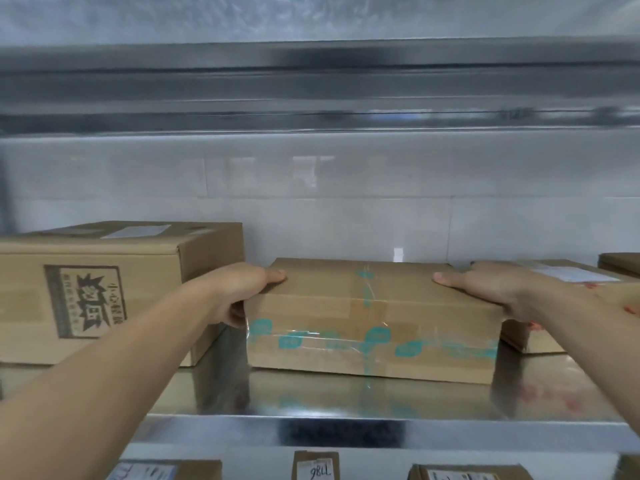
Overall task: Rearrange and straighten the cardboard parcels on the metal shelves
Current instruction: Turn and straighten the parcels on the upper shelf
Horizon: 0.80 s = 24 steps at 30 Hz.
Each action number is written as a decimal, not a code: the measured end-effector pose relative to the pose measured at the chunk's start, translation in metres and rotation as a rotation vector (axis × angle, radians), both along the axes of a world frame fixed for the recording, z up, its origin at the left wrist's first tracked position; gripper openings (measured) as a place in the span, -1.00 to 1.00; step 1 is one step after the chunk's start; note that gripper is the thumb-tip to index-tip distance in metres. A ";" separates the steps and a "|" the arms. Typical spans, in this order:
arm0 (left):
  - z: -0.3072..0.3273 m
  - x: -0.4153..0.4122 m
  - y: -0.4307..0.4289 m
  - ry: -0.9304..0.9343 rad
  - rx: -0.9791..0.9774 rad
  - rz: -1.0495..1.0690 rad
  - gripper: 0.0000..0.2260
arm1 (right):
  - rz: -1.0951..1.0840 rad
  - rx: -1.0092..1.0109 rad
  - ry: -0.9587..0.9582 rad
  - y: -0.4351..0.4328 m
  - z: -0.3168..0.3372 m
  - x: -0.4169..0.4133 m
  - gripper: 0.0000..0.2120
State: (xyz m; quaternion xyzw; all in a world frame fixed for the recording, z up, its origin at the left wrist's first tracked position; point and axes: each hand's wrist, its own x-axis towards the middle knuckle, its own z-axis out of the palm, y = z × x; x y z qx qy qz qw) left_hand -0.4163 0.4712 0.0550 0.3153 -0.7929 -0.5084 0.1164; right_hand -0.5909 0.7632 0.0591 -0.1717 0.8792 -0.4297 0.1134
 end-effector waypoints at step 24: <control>0.133 0.010 0.018 0.531 -0.378 -0.073 -0.76 | -0.110 -0.279 0.138 0.016 0.005 -0.010 -0.59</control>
